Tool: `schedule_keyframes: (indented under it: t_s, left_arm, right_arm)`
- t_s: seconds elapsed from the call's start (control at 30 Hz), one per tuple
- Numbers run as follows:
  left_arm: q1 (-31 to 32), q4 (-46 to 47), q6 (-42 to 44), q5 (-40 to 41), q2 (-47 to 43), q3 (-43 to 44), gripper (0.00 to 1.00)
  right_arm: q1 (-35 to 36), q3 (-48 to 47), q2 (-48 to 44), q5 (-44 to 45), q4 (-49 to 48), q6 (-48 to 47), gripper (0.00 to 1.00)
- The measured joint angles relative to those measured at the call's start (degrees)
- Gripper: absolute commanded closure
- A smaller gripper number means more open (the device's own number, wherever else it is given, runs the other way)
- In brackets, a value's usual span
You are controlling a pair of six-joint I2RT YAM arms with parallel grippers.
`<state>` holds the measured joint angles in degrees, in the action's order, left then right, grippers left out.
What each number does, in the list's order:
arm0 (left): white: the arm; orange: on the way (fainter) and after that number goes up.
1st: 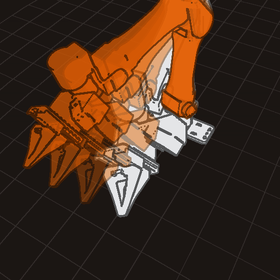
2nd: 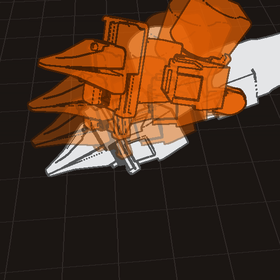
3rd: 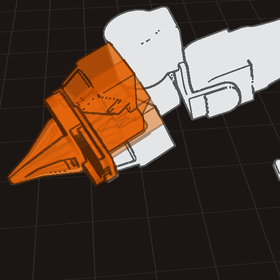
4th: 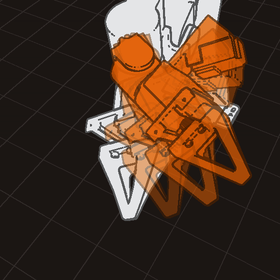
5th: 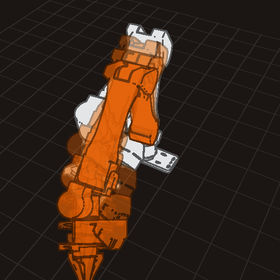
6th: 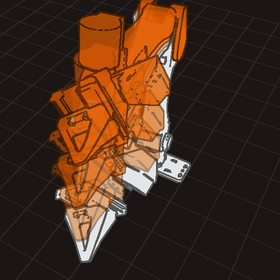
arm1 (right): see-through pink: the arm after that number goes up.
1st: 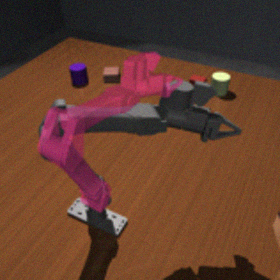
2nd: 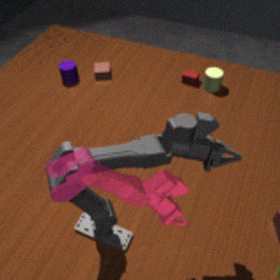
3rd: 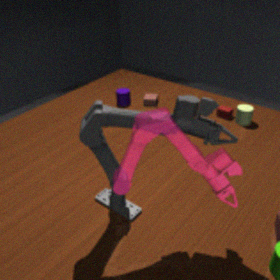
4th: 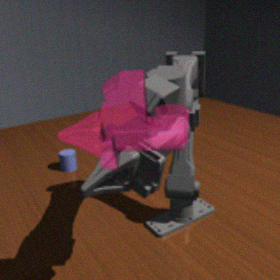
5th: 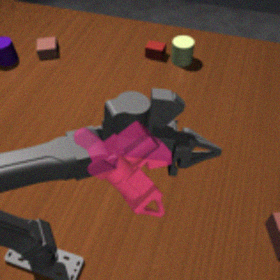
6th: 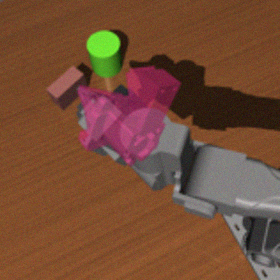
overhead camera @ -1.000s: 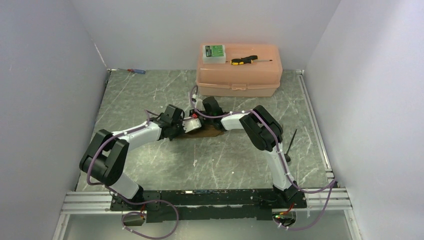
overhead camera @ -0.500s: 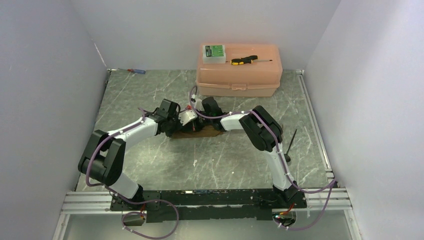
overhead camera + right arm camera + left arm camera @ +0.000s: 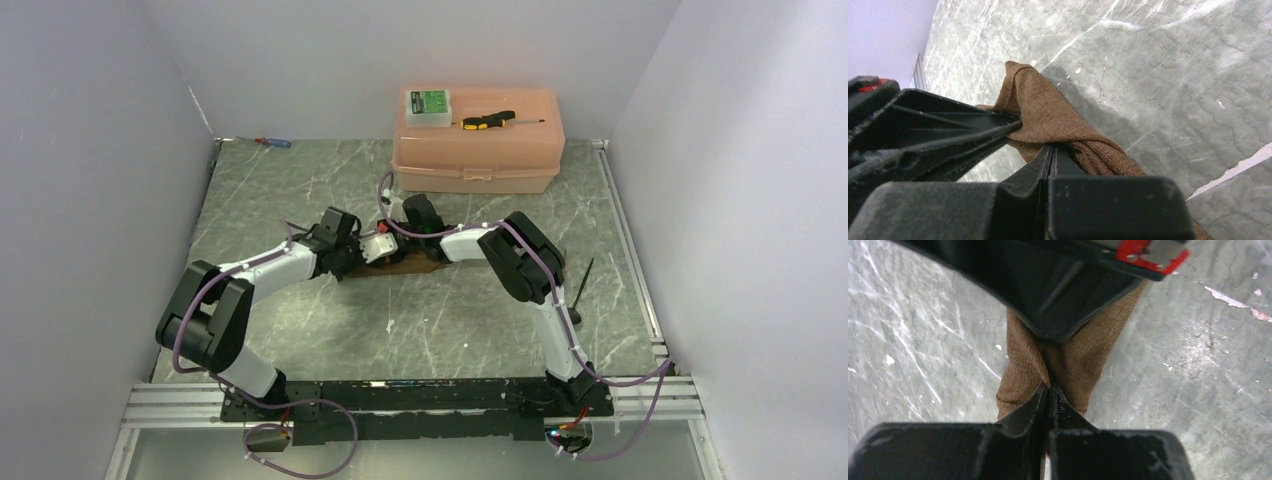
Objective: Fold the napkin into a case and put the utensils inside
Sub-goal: Grasp the top corner of the smaller rectangle folded napkin from the folded napkin.
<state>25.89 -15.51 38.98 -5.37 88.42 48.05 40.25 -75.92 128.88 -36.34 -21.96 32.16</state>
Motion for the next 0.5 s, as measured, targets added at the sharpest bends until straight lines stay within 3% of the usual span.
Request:
schedule_keyframes:
  t_s: [0.13, 0.5]
  left_arm:
    - [1.4, 3.0, 5.0, 0.2, 0.0, -2.9, 0.87]
    - [2.5, 6.3, 11.9, 2.0, 1.0, -4.4, 0.88]
  right_arm:
    - [-0.5, 1.3, -0.4, -0.4, -1.6, 1.1, 1.00]
    - [-4.1, 11.0, -3.1, -6.0, -13.0, 9.0, 1.00]
